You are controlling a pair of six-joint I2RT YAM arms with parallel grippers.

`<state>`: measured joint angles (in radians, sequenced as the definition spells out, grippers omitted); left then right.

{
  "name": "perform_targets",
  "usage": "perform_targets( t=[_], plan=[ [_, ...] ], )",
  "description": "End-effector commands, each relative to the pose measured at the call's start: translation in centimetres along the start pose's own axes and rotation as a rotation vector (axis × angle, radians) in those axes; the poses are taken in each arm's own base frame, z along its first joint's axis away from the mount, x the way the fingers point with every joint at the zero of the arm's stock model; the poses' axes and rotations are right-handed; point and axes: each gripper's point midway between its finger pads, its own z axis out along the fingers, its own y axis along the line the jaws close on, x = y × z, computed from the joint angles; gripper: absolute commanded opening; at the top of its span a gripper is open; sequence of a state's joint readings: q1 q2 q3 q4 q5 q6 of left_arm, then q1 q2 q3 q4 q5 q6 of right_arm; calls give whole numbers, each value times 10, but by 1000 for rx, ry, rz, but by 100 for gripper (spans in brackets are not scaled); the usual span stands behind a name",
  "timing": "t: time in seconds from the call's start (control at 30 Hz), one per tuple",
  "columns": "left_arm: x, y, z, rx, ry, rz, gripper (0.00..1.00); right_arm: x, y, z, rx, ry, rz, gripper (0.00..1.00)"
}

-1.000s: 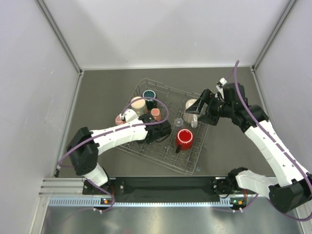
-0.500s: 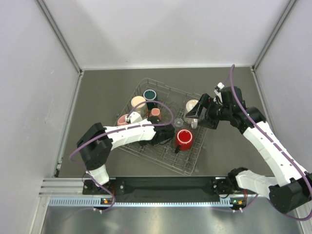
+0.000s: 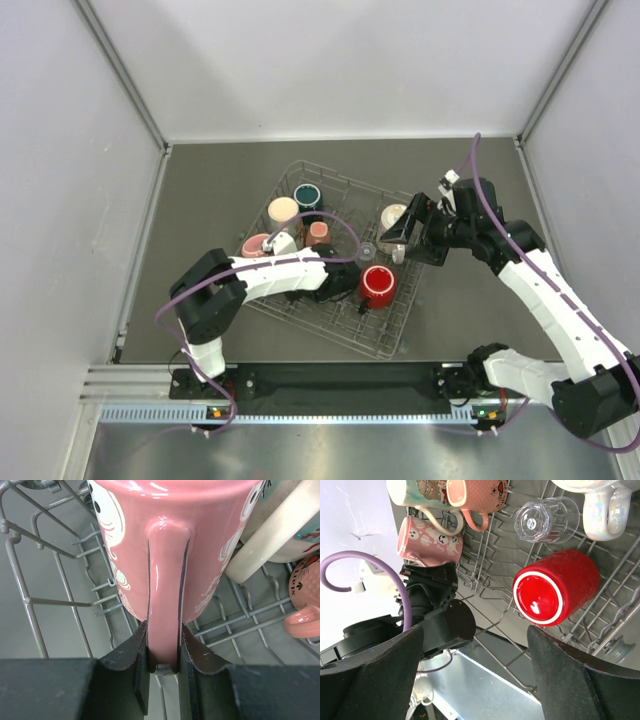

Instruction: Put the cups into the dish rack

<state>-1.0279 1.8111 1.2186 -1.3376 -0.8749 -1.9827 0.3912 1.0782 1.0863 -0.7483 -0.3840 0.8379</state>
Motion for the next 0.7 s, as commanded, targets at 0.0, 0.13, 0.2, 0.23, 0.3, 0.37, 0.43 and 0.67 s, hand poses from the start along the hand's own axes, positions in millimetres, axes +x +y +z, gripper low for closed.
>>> perform_targets(
  t=[0.0, 0.13, 0.2, 0.23, 0.3, 0.37, 0.43, 0.67],
  plan=[
    [-3, 19, -1, -56, -7, -15, 10, -1, 3, -5, -28, -20, -22, 84],
    [4, 18, -1, -67, 11, -9, 22, 1, 1, -5, -28, -15, -22, 84],
    [8, 16, -2, -64, 20, -6, 29, 2, 1, -6, -29, -16, -24, 84],
    [9, 16, -2, -61, 23, -6, 32, 2, 1, -6, -29, -16, -23, 84],
    [11, 16, -2, -61, 31, -12, 40, 3, 1, -6, -31, -13, -26, 84],
    [12, 15, -4, -60, 40, -18, 45, 5, 0, -6, -30, -11, -27, 84],
    [11, 15, -5, -57, 45, -23, 52, 5, 1, -6, -32, -11, -30, 84],
    [4, 11, -14, -37, 60, -31, 61, 3, 3, -8, -37, -18, -35, 84]
  ],
)
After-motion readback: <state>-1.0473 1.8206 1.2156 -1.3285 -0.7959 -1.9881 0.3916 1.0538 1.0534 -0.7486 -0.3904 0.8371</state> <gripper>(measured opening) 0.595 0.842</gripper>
